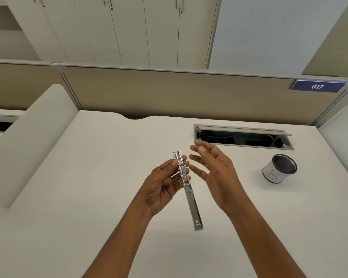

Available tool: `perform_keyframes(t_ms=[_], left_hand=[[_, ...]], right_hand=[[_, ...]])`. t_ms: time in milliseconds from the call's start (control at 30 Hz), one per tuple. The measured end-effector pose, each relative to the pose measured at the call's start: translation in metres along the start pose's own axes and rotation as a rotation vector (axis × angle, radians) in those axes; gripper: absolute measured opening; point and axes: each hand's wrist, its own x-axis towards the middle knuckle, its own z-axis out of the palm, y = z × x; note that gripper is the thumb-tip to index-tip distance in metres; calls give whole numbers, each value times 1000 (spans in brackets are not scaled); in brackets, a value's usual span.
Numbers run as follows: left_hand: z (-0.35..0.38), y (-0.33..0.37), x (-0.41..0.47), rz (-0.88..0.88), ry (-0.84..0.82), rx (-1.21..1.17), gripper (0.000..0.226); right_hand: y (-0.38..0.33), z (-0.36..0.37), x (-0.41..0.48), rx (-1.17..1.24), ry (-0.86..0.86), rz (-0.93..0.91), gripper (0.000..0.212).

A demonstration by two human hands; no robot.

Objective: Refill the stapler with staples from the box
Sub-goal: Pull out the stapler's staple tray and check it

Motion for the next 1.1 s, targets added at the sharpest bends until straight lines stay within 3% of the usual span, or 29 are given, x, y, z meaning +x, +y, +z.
perform_keyframes(t_ms=[233,467,733,1100], left_hand=[[-1,-2,0,5,16,33,46],[-2,-2,-1,3,-7,54,45],[0,-5,0,-7,2,99,47],[-2,-7,0,2,-9,113,45]], right_hand=[[-27,1,6,-715,-157,-382,15],[-35,-2,8,-1008,-314,-471,18],[-55,3,12,-1374,-518,-744,15],[-70,13,10,-1657,-707,-773,22]])
